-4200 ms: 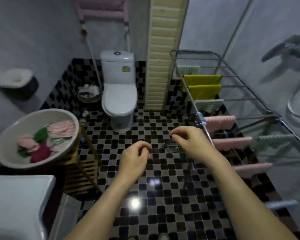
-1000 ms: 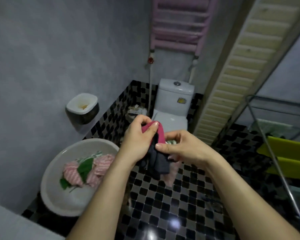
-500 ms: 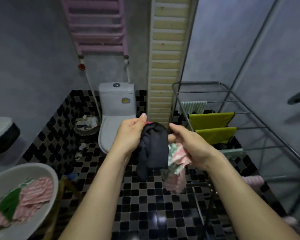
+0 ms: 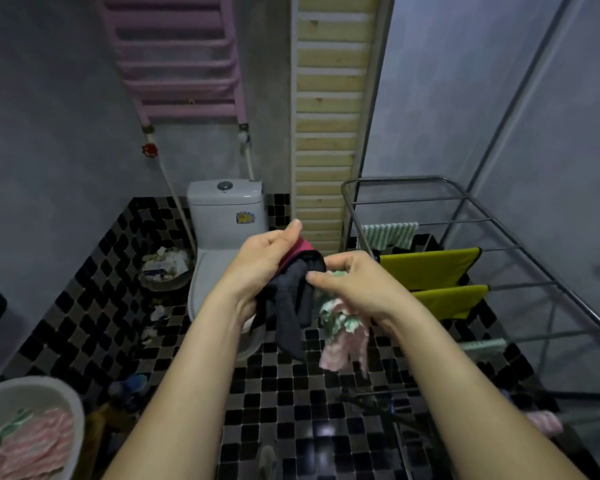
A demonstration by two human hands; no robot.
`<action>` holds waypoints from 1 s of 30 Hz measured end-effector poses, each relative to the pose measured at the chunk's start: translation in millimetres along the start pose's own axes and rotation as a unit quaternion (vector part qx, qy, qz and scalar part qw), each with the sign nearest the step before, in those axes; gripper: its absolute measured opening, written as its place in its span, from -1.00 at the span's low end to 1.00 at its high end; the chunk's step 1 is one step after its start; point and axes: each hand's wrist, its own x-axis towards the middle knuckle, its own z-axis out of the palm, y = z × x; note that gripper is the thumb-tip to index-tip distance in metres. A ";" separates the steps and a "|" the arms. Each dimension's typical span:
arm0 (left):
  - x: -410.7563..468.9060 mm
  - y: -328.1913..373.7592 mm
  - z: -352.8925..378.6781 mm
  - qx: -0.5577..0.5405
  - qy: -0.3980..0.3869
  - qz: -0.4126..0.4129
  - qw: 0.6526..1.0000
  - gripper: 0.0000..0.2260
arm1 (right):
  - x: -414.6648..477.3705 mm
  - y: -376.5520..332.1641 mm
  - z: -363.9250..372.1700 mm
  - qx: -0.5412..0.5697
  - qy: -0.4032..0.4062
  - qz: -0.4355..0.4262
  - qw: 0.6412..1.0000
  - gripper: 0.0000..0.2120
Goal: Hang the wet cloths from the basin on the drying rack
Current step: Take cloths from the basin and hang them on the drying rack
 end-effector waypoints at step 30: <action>357.6 41.5 13.6 0.284 -0.069 0.163 0.942 -0.86 | 275.7 -68.9 -222.9 -0.461 0.323 0.043 0.825 -0.95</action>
